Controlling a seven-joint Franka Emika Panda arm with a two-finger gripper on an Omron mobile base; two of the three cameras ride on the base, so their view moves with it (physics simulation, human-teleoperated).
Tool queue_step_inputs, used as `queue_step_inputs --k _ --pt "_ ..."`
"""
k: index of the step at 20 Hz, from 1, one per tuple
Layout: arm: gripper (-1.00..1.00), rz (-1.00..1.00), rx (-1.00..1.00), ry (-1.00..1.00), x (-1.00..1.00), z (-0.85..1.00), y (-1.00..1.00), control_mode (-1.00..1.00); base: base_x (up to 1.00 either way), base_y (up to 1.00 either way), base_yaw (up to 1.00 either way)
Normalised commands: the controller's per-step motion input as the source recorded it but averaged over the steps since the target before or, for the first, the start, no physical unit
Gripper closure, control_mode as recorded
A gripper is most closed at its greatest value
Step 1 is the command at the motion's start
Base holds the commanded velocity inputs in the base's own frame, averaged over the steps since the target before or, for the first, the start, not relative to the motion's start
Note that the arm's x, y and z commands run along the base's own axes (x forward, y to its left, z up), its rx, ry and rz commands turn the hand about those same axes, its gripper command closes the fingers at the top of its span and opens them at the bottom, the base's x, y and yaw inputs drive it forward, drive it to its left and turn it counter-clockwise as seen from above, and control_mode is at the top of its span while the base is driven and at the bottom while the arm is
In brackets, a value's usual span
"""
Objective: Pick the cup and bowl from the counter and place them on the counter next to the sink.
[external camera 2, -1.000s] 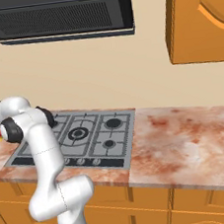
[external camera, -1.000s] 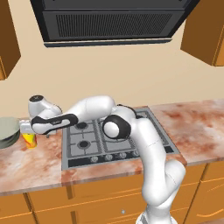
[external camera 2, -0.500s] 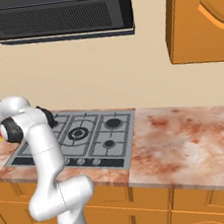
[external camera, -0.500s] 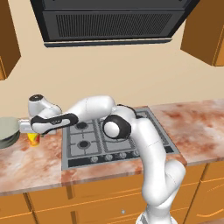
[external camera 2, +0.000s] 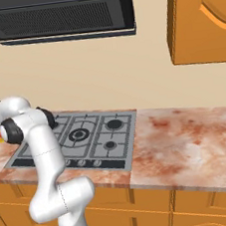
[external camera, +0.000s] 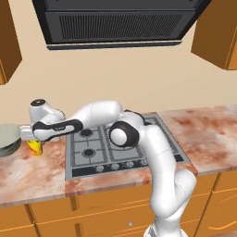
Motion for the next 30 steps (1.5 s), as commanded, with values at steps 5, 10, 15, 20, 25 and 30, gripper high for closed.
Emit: queue_step_inputs --k 5,10,15,20,25,30 --pt "1.00 0.04 0.09 -0.03 -0.50 0.51 -0.36 -1.00 0.00 0.00 0.00" --pt "1.00 0.04 0.15 -0.05 -0.56 0.63 -0.38 -1.00 0.00 0.00 0.00" --pt "1.00 0.01 0.13 -0.01 -0.58 0.29 -0.50 -1.00 0.00 0.00 0.00" --pt "1.00 0.00 0.15 -0.04 -0.65 0.19 -0.64 -1.00 0.00 0.00 0.00" --pt "1.00 0.00 0.15 -0.05 -0.64 0.26 -0.69 -1.00 0.00 0.00 0.00" --pt "1.00 0.00 0.04 0.00 -0.26 0.38 -0.61 -1.00 0.00 0.00 0.00"
